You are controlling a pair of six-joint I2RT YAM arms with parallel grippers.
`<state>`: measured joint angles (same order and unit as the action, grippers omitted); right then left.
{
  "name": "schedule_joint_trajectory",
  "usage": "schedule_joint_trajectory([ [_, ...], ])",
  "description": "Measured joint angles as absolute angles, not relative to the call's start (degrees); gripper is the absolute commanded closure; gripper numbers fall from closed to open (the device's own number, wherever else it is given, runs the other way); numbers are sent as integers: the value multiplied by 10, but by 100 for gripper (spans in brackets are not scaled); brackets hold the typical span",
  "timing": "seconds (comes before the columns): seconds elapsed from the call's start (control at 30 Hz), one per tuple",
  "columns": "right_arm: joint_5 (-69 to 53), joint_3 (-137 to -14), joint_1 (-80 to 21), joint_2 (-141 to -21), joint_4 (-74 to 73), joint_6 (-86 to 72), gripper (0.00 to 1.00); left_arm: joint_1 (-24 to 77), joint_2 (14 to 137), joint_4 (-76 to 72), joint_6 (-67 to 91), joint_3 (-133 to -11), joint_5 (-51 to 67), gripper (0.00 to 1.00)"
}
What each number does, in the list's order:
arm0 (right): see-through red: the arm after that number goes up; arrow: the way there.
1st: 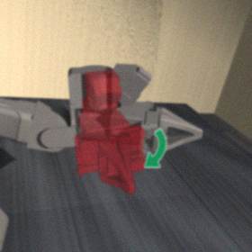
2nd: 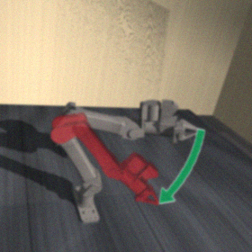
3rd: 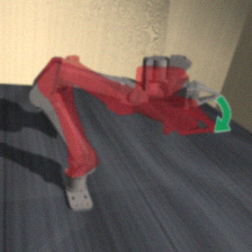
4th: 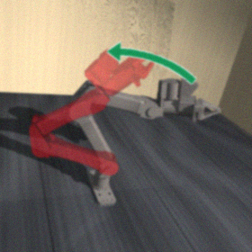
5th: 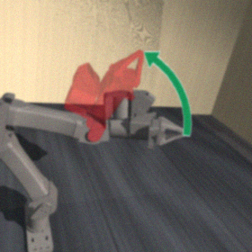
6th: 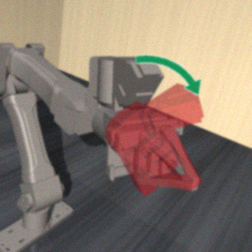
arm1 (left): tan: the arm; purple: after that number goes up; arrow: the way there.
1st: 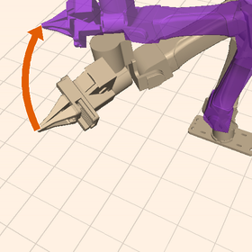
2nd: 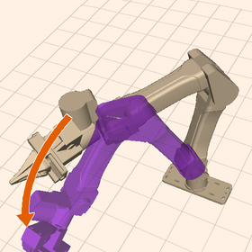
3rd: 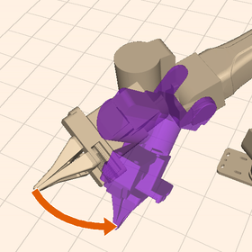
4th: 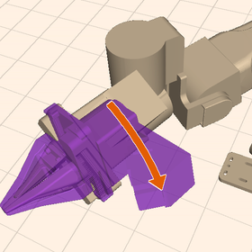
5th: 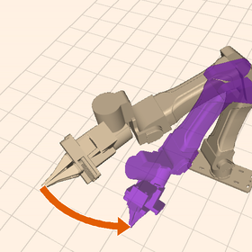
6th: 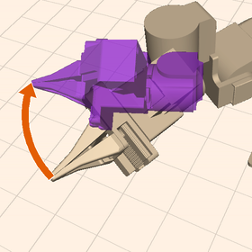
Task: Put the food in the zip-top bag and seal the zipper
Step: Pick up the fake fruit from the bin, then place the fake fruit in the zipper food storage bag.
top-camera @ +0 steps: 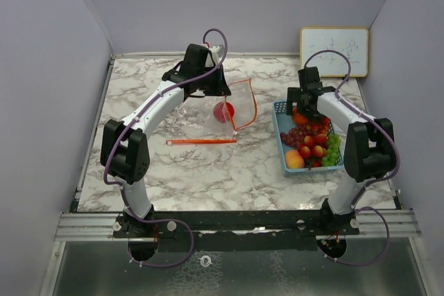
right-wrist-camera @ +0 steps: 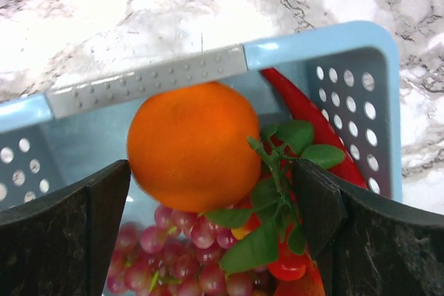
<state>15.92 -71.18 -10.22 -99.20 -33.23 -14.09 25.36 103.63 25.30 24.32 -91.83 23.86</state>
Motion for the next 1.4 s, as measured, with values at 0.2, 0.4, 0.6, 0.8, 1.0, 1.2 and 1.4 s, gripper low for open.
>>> schedule_joint_trajectory([
  [0.2, 166, -712, -102, -1035, -296, -132, 15, 254, 1036, 253, 243, -918, 240, 100],
  [0.4, 169, -702, -103, -1024, -286, -126, 37, 254, 1036, 253, 243, -918, 240, 100],
  [0.6, 158, -688, -103, -968, -297, -126, 47, 254, 1036, 251, 243, -916, 240, 100],
  [0.8, 80, -705, -103, -868, -318, -126, 50, 254, 1036, 249, 244, -912, 241, 100],
  [1.0, -82, -750, -115, -806, -299, -145, 51, 254, 1036, 248, 253, -912, 247, 100],
  [1.2, -246, -796, -191, -818, -230, -182, 50, 254, 1036, 244, 266, -912, 265, 100],
  [1.4, -322, -771, -241, -837, -115, -248, 51, 254, 1036, 240, 281, -912, 282, 100],
])
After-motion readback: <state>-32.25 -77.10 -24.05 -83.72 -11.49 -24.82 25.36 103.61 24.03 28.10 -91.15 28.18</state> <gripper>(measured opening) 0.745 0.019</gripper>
